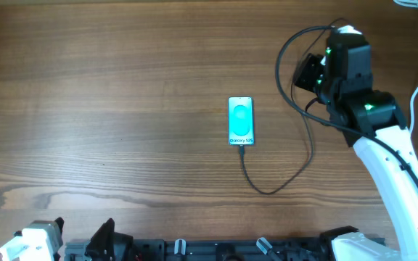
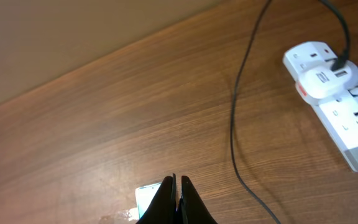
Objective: Plug charger to phone and switch on socket
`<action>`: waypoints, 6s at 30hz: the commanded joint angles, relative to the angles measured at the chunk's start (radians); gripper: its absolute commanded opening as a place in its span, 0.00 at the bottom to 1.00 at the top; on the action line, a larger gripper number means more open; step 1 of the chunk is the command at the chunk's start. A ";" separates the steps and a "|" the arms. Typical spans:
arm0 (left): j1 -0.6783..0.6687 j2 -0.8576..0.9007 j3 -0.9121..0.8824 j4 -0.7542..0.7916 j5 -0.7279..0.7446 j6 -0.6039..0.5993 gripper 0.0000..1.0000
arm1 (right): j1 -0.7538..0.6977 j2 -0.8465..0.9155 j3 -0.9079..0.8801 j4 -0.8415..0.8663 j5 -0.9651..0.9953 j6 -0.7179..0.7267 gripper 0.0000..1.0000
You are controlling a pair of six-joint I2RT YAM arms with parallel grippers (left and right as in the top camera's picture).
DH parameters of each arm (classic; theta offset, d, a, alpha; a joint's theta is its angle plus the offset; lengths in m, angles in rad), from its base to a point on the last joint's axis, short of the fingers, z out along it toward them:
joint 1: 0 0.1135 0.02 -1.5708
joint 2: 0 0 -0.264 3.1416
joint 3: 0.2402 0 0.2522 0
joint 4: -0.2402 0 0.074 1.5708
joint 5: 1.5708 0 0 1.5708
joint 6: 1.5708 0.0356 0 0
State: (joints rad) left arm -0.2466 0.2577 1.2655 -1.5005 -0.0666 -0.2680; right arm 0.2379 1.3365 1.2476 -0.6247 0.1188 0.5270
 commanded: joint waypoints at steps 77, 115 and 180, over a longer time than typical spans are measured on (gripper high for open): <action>0.300 -0.248 -1.260 1.429 0.055 -0.058 1.00 | 0.011 -0.037 -0.005 -0.137 0.014 -0.055 0.99; 0.300 -0.248 -1.260 1.429 0.055 -0.058 1.00 | -0.279 -1.295 -0.996 0.529 -0.166 -0.314 1.00; 0.235 -0.254 -1.260 1.423 0.093 0.165 1.00 | -0.285 -1.333 -1.242 0.631 -0.128 -0.316 1.00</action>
State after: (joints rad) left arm -0.0067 0.0101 0.0120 -0.0742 0.0097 -0.1337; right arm -0.0414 0.0174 0.0063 0.0040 -0.0185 0.2043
